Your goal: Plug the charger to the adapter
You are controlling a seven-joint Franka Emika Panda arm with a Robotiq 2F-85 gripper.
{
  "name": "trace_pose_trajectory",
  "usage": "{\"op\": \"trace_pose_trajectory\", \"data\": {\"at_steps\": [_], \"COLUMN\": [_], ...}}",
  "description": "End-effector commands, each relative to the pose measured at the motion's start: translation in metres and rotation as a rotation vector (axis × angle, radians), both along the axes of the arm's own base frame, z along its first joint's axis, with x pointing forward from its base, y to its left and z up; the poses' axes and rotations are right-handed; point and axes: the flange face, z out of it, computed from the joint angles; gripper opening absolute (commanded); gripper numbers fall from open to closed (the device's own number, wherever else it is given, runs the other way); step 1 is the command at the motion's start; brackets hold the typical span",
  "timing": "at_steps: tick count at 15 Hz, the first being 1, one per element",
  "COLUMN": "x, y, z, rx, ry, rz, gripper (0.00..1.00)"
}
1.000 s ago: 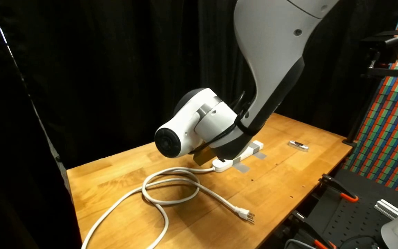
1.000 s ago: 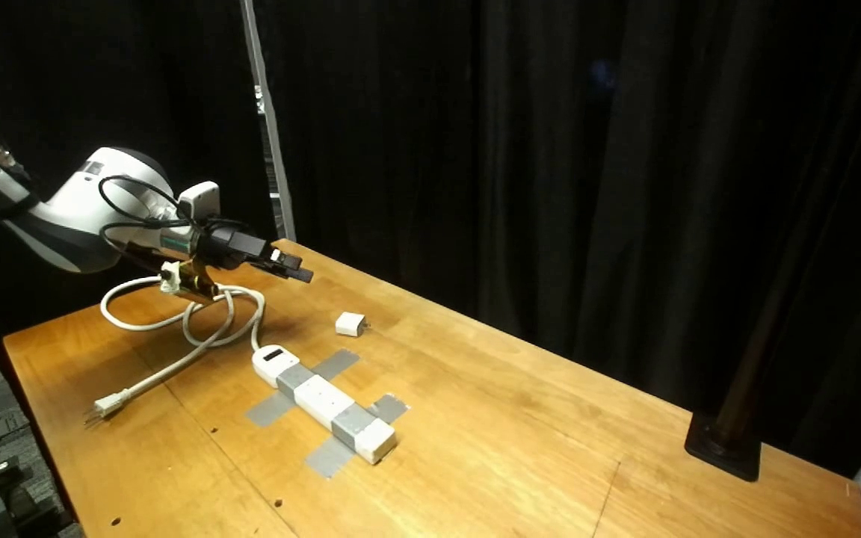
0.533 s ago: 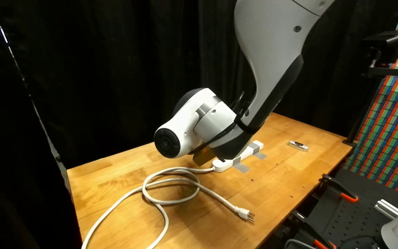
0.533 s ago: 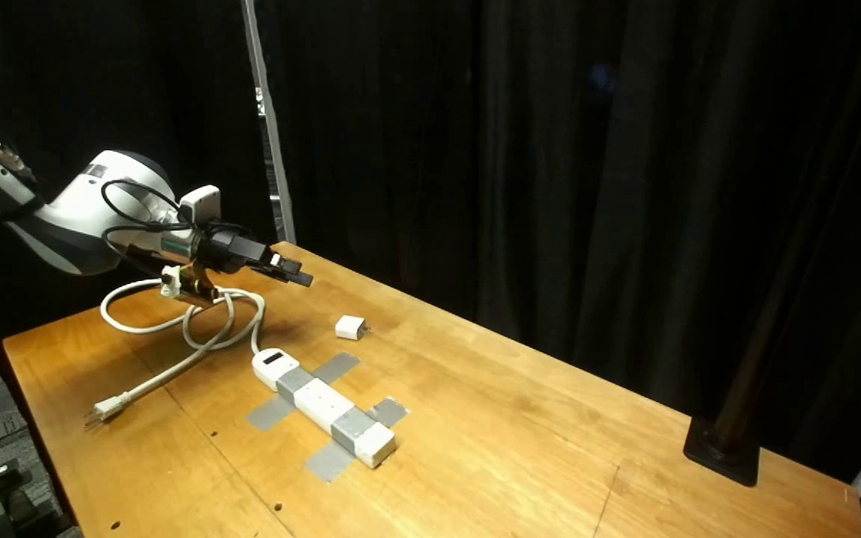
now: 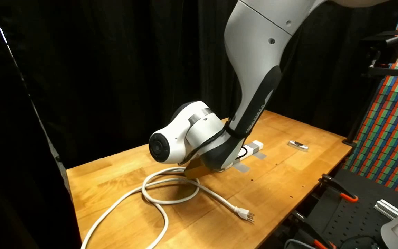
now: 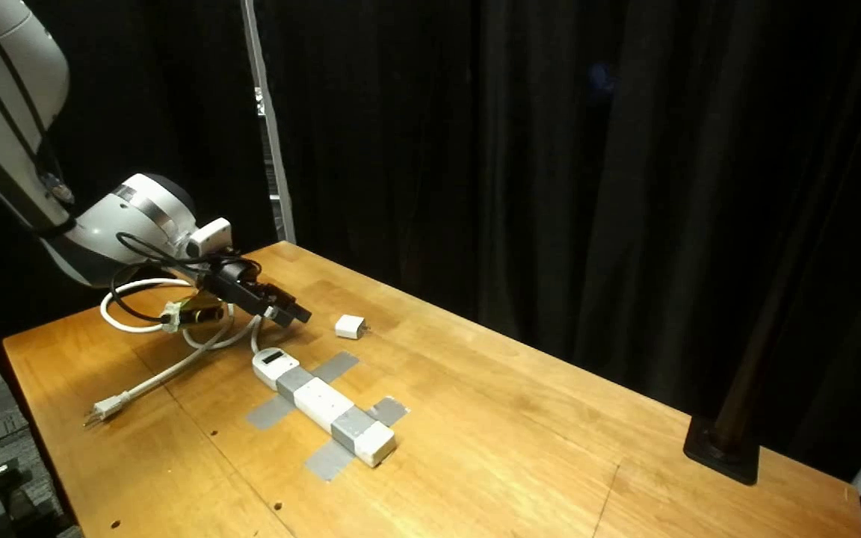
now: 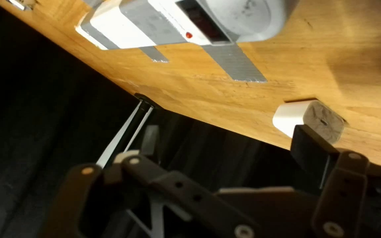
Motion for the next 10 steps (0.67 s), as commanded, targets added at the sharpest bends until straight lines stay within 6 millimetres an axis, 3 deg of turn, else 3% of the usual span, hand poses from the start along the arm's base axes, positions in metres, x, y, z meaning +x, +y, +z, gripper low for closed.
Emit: {"op": "trace_pose_trajectory", "data": {"at_steps": [1,10], "x": [0.015,0.019], "y": [0.001,0.010], "z": [-0.011,-0.039], "rx": [0.003,0.092], "ry": [-0.132,-0.286], "rz": [-0.090,-0.232], "gripper": [1.00,1.00]}}
